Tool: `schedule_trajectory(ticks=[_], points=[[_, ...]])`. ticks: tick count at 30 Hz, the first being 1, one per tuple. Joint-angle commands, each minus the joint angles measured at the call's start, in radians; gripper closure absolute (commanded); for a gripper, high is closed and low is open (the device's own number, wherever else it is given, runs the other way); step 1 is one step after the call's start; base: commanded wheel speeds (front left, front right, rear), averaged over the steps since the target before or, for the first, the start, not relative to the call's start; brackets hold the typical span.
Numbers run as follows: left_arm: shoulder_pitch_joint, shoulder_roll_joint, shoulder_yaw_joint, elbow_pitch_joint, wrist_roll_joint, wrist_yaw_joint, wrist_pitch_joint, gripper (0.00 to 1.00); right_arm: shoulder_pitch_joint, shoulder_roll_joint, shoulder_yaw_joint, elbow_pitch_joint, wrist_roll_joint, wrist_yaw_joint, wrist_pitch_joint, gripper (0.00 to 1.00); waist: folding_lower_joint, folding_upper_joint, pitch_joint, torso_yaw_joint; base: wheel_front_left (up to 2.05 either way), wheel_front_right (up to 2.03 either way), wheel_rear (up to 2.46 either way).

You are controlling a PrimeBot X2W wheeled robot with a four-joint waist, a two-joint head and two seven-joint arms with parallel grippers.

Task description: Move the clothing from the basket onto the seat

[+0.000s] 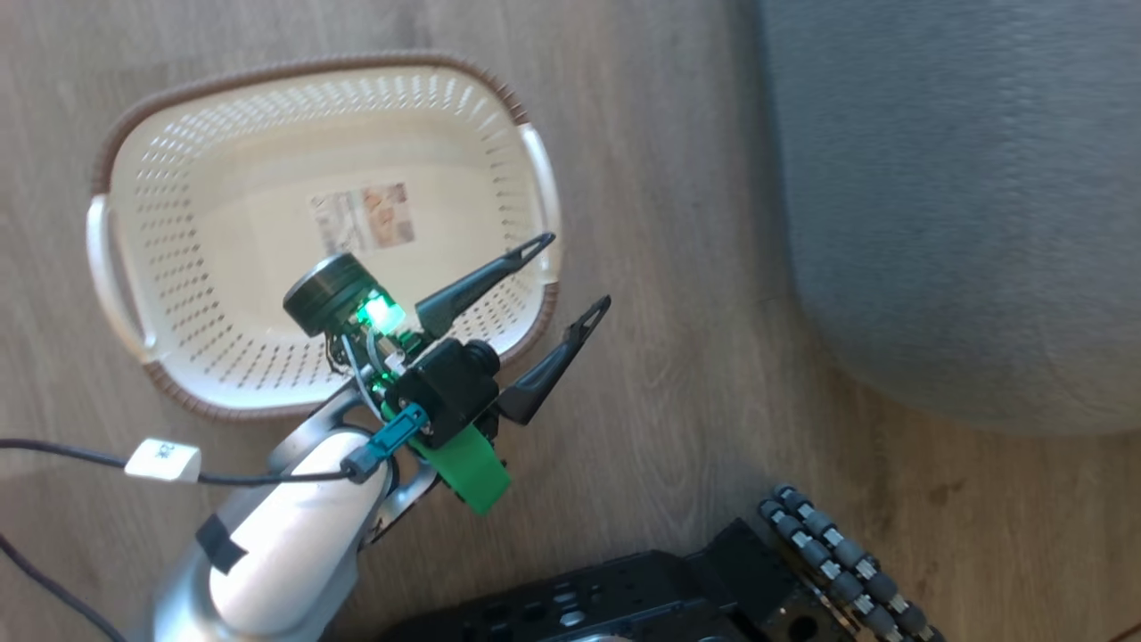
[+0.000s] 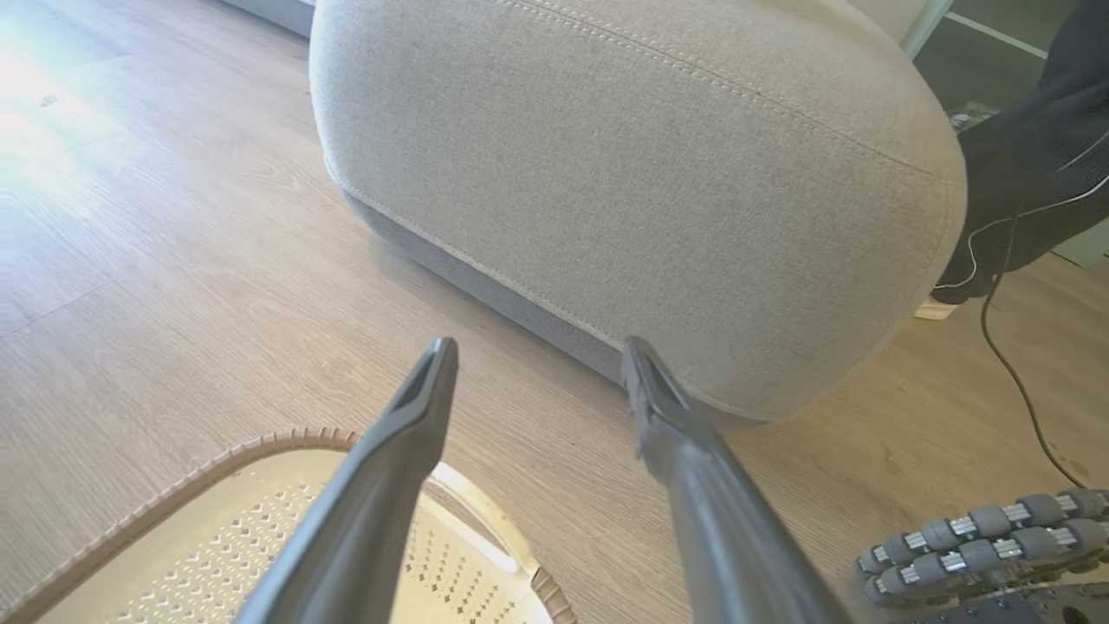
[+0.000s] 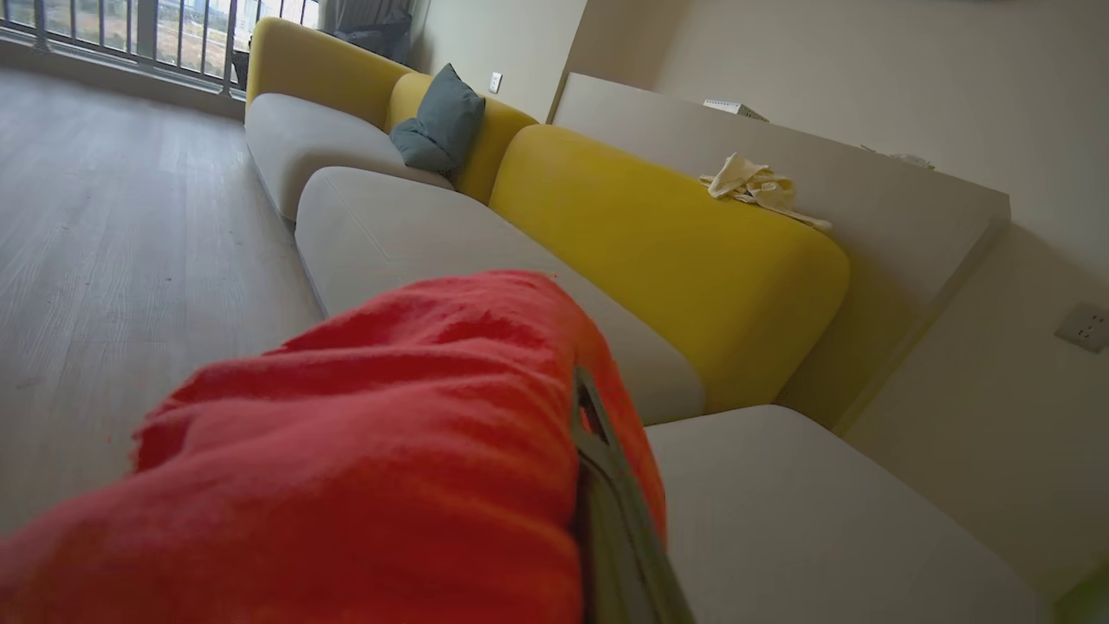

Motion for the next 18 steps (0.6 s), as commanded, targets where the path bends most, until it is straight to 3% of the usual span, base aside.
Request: schedule_trajectory(ticks=[1, 9, 18], points=[[-0.005, -0.004, 0.031, -0.039, 0.009, -0.001, -0.005, 0.00, -0.021, -0.036, -0.046, -0.006, -0.037, 0.000, 0.011, 1.00, -0.0002, 0.0001, 0.033, 0.036, 0.00, 0.00, 0.00], [-0.012, -0.002, 0.035, -0.044, 0.018, -0.001, -0.005, 0.00, -0.005, 0.015, -0.292, 0.125, -0.298, 0.000, 0.097, 1.00, -0.0002, 0.0001, 0.061, 0.055, 0.00, 0.00, 0.00], [-0.010, 0.003, 0.043, -0.043, 0.021, -0.001, -0.005, 0.00, -0.035, 0.053, -0.300, 0.248, -0.371, 0.000, 0.086, 1.00, -0.0002, 0.0001, 0.064, 0.033, 0.00, 0.00, 0.00]])
